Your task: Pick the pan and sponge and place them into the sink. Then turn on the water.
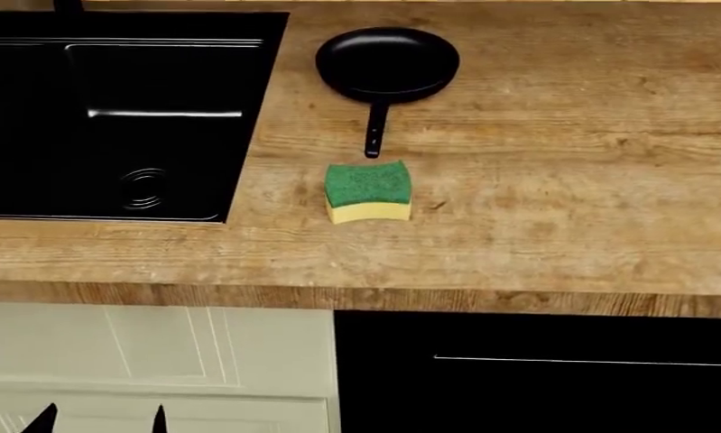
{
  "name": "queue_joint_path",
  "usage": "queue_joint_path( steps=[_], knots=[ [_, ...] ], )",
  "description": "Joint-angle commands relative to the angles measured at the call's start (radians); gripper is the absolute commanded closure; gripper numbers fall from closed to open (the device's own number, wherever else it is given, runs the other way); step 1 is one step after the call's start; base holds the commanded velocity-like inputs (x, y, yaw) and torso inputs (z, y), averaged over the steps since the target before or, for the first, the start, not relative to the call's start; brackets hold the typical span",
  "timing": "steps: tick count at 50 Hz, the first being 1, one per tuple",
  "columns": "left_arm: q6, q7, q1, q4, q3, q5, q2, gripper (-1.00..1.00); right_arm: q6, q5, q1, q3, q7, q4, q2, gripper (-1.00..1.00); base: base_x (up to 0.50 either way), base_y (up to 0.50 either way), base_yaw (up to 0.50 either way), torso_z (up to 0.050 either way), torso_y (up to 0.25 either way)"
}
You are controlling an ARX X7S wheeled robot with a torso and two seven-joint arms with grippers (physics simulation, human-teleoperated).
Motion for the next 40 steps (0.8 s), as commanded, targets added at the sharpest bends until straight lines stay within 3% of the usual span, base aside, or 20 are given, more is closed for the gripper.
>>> queue_joint_path(
  steps=[1, 8, 29, 40],
  knots=[
    [0.008, -0.013, -0.004, -0.005, 0.011, -0.003, -0.004, -1.0, -0.002, 0.006, 0.002, -0.01, 0.01, 0.003, 0.007, -1.0, 0.0, 0.0, 0.0, 0.05, 0.0],
    [0.019, -0.008, 0.003, -0.001, 0.015, -0.013, -0.016, -1.0, -0.005, 0.009, 0.004, -0.018, 0.013, 0.003, 0.011, -1.0, 0.0, 0.0, 0.0, 0.05, 0.0],
    [0.018, -0.02, 0.006, 0.021, 0.005, -0.074, -0.013, -1.0, -0.006, 0.023, 0.01, -0.03, 0.026, -0.002, 0.024, -1.0, 0.0, 0.0, 0.0, 0.0, 0.0],
    [-0.348, -0.033, -0.097, 0.296, 0.038, -0.113, -0.076, -1.0, 0.408, 0.12, 0.048, 0.058, 0.054, -0.464, 0.141, -1.0, 0.0, 0.0, 0.0, 0.0, 0.0]
  ],
)
